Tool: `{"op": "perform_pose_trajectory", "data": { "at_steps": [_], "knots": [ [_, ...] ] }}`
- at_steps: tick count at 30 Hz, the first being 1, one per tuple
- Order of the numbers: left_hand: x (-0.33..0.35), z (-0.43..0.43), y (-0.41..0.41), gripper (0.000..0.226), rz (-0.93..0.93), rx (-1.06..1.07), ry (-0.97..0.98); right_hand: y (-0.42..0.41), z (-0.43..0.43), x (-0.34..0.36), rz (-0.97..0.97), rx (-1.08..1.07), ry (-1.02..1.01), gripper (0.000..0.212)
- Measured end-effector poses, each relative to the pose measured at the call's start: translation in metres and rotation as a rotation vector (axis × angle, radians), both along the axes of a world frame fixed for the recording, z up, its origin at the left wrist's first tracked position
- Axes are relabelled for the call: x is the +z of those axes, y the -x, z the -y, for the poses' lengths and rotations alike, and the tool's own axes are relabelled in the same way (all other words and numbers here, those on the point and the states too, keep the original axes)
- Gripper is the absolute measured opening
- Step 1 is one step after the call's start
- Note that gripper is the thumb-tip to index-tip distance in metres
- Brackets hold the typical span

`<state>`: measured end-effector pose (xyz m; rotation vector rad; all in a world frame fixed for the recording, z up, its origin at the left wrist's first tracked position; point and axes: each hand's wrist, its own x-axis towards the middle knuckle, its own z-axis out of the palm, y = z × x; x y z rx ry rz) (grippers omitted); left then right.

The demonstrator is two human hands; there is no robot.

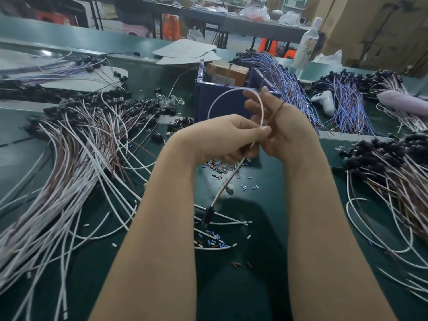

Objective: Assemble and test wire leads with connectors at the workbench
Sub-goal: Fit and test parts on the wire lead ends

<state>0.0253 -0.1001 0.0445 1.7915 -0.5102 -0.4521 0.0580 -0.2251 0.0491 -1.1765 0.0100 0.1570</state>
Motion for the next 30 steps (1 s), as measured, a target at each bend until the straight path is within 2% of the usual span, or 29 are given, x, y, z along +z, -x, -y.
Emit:
{"op": "perform_pose_trajectory", "data": {
  "at_steps": [3,6,9,13,18,20,23,25,28,30],
  "knots": [
    [-0.004,-0.003,-0.004,0.031,0.017,0.059,-0.013,-0.002,0.009,0.001,0.127,-0.021,-0.080,0.013],
    [-0.008,-0.006,-0.006,0.026,0.003,0.084,0.043,0.000,0.010,0.001,0.169,0.005,-0.150,0.012],
    [-0.010,-0.005,-0.007,0.027,-0.027,0.094,0.177,0.002,0.009,0.002,0.216,0.030,-0.141,0.014],
    [-0.010,-0.003,-0.009,0.017,0.001,0.106,0.321,0.004,0.006,0.004,0.288,0.026,-0.151,0.019],
    [-0.013,-0.008,-0.013,0.018,-0.061,0.155,0.396,0.008,0.014,0.012,0.356,0.078,-0.411,0.019],
    [-0.018,-0.014,-0.016,0.019,-0.111,0.277,0.321,0.010,0.019,0.017,0.390,0.056,-0.493,0.020],
    [-0.025,-0.019,-0.022,0.021,-0.172,0.569,0.238,0.010,0.025,0.022,0.413,-0.137,-0.469,0.017],
    [-0.026,-0.021,-0.026,0.023,-0.181,0.725,0.297,0.010,0.026,0.024,0.419,-0.244,-0.459,0.017],
    [-0.025,-0.024,-0.028,0.022,-0.146,0.865,0.416,0.009,0.026,0.024,0.403,-0.328,-0.443,0.030],
    [-0.025,-0.025,-0.028,0.020,-0.104,0.917,0.453,0.008,0.028,0.022,0.403,-0.348,-0.389,0.026]
  ]
}}
